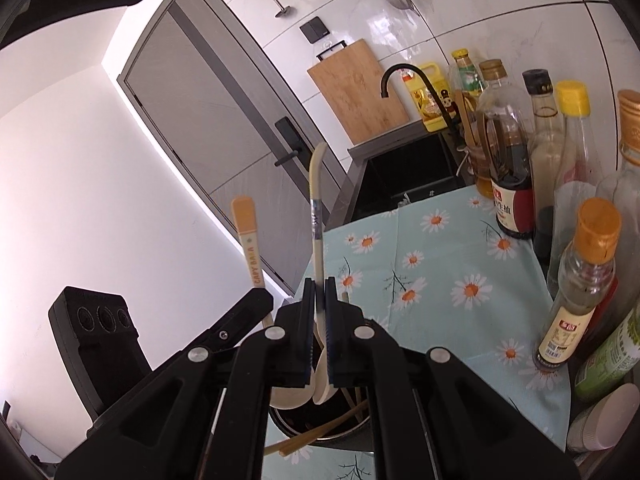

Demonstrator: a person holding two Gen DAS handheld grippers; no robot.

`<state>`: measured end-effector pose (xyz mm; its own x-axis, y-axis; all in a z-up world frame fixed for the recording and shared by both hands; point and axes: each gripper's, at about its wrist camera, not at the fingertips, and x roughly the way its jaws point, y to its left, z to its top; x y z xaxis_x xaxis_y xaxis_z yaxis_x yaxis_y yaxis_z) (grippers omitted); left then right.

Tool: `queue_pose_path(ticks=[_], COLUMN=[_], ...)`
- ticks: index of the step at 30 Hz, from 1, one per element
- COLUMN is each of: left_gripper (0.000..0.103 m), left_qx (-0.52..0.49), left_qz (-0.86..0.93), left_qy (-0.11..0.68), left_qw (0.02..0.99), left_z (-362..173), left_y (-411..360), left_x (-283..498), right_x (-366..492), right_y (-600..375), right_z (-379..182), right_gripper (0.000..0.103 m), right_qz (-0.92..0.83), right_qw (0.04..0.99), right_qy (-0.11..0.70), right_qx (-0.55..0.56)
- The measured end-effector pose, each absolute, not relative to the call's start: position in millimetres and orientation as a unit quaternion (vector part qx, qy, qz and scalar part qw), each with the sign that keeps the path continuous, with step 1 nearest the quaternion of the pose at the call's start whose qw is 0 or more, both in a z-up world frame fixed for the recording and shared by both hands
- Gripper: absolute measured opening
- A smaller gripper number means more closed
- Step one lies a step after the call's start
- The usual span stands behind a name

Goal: Organize utensils
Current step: 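Lower both spoons into the black holder and open both tools, then move both open tools back down to the remaining utensils on the table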

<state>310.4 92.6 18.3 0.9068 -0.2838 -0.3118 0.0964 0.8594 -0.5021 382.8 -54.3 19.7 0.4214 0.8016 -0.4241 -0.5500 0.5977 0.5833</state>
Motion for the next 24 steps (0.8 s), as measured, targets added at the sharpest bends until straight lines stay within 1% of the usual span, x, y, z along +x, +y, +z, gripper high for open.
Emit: queue_pose_path(ticks=[1,2,3,5,6,7,12,24], left_gripper=[0.004,0.004,0.005,0.016,0.027,0.031,0.031,0.031], left_qx=[-0.243,-0.240,-0.239,-0.235,-0.232,-0.234,-0.240,-0.235], left_qz=[-0.102,-0.105,-0.109,-0.112,-0.110,-0.113,-0.116,-0.124], left_qy=[0.196,0.205,0.213,0.218,0.220,0.221,0.218,0.201], left_qw=[0.945,0.943,0.941,0.940,0.941,0.940,0.939,0.943], left_z=[16.7,14.8,13.7,13.4,13.9,14.2,19.6,42.8], left_y=[91.1,88.5,87.4,85.4,84.6,85.1,87.4,87.1], left_x=[310.2,310.1,310.2,307.9,306.1,304.9,298.5,272.6], right_x=[382.2,381.6,380.9,379.9,379.7,379.9,377.0,353.4], right_y=[-53.4,-52.9,-53.3,-56.0,-57.3,-59.1,-69.0,-80.0], right_z=[18.5,17.0,15.5,16.3,16.8,17.7,25.9,45.2], right_gripper=[0.007,0.011,0.025,0.035,0.035,0.036,0.035,0.035], right_qz=[0.411,0.411,0.412,0.409,0.408,0.407,0.408,0.411], right_qw=[0.821,0.819,0.816,0.816,0.815,0.814,0.811,0.812], right_qy=[0.352,0.356,0.359,0.359,0.359,0.360,0.356,0.349], right_qx=[0.181,0.184,0.189,0.197,0.201,0.206,0.222,0.223])
